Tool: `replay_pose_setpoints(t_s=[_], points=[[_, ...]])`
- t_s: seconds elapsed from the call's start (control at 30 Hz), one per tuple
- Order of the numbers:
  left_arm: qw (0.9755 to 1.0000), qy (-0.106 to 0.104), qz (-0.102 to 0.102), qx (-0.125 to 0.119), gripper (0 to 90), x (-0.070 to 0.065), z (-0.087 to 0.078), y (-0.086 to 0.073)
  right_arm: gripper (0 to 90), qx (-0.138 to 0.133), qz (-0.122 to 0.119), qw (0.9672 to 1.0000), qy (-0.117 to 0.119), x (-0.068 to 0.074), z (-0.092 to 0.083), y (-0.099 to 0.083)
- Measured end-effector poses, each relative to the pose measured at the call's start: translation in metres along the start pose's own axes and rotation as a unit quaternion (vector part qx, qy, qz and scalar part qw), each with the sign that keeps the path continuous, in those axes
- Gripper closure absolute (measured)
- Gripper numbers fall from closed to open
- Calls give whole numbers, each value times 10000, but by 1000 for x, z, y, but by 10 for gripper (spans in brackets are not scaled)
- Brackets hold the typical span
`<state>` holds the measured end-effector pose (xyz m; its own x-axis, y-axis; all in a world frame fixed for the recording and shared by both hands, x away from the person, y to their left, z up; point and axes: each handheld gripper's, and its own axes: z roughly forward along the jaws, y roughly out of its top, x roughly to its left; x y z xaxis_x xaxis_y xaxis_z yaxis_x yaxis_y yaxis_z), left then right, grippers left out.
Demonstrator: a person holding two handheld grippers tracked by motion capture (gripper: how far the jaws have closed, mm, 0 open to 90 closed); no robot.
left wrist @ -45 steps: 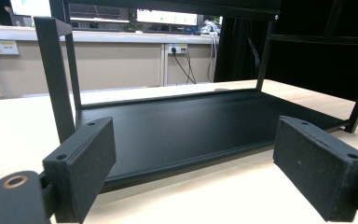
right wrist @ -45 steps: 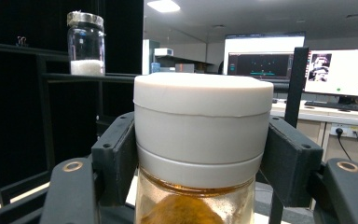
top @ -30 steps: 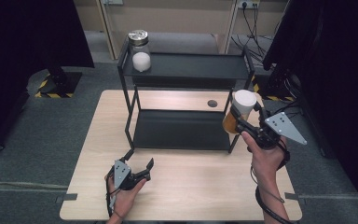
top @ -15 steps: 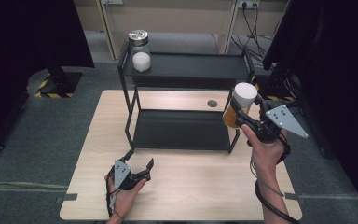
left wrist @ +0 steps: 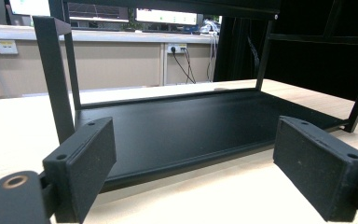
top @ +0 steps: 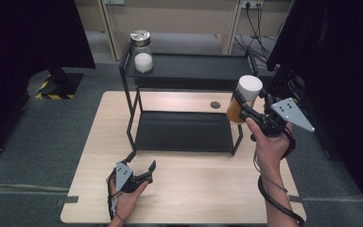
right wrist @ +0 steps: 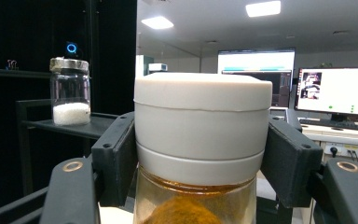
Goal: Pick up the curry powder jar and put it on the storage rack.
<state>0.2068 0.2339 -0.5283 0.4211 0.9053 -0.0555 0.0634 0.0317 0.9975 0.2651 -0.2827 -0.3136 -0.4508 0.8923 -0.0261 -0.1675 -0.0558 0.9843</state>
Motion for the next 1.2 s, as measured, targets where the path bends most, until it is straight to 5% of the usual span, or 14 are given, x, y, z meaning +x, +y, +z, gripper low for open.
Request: replay_pose_setpoints(t_s=[1.2], points=[[10000,-18,15,11,124,1,0,0,343,-206,72,9997,-63,-1,25,30]])
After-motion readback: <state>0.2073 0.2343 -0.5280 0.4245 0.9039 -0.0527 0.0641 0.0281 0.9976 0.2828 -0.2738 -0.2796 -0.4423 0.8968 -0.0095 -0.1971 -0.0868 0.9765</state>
